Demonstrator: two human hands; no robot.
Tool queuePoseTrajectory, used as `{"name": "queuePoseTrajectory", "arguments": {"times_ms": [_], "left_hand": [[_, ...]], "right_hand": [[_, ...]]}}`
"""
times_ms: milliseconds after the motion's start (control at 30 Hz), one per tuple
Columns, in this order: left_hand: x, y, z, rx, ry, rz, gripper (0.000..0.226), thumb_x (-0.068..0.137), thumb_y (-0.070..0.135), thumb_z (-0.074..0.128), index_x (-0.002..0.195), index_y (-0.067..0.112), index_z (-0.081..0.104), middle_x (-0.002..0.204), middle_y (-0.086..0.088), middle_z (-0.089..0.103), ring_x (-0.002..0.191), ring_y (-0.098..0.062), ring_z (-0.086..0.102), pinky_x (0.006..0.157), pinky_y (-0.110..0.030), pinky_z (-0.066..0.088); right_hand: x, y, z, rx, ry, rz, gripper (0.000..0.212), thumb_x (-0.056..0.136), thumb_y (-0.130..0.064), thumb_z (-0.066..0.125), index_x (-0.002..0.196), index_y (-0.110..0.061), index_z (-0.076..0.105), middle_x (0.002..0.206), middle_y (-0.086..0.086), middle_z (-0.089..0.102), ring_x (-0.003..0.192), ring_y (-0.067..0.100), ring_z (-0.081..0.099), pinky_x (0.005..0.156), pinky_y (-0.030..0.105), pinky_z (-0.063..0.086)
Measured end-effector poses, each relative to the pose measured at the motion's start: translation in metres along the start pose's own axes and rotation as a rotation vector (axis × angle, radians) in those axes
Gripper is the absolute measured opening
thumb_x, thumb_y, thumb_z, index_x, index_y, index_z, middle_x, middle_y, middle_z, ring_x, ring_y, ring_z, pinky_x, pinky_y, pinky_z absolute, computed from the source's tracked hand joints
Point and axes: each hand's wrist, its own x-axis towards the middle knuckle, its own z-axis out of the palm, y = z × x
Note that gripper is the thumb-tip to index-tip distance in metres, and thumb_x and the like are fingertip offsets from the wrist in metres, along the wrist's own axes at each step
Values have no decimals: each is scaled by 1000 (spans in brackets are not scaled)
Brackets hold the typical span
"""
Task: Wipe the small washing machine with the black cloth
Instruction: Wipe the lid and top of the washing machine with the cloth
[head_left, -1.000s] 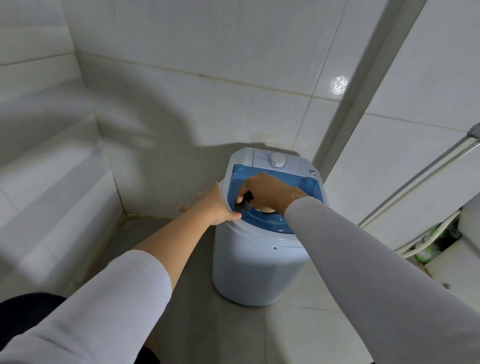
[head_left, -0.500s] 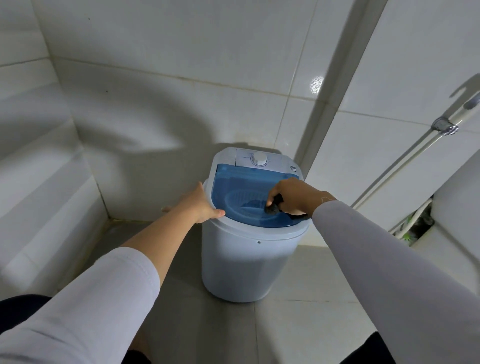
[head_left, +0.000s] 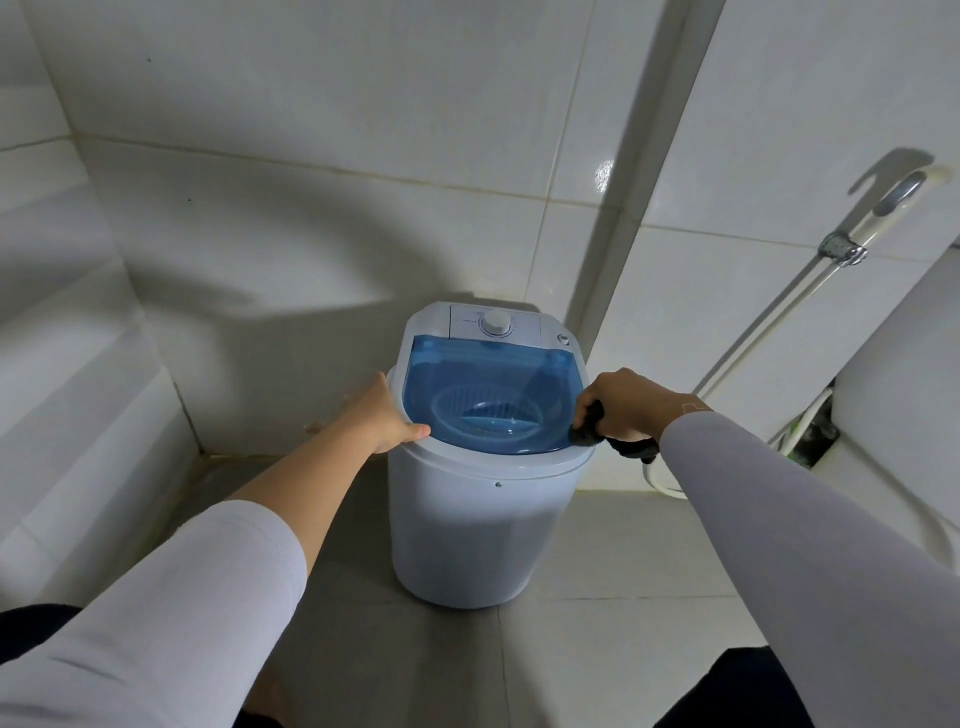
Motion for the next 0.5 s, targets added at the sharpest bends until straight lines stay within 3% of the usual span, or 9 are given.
{"name": "queuePoseTrajectory", "arguments": {"times_ms": [167,333,500], "left_hand": [[-20,10,-3,-88,-5,125,88,80,28,75,150,19,22,152,-5,37,136,-30,40,110,-44,34],[-27,1,-6,-173,0,182,85,86,26,68,153,23,15,155,-2,33,140,-28,35,112,-41,30],[-23,-9,-6,-140,-26,229,68,99,19,47,153,25,7,157,6,28,148,-24,18,119,-46,21]], "right_hand": [[2,-27,-22,78,100,-97,30,84,-8,54,99,-27,72,112,4,66,102,24,59,89,31,49],[16,-87,-20,48,124,-281,35,86,-7,52,110,-26,69,119,4,64,111,24,57,89,26,41],[23,-130,-1,-79,100,-411,38,89,-7,50,118,-28,64,123,4,60,111,25,55,94,32,44]]}}
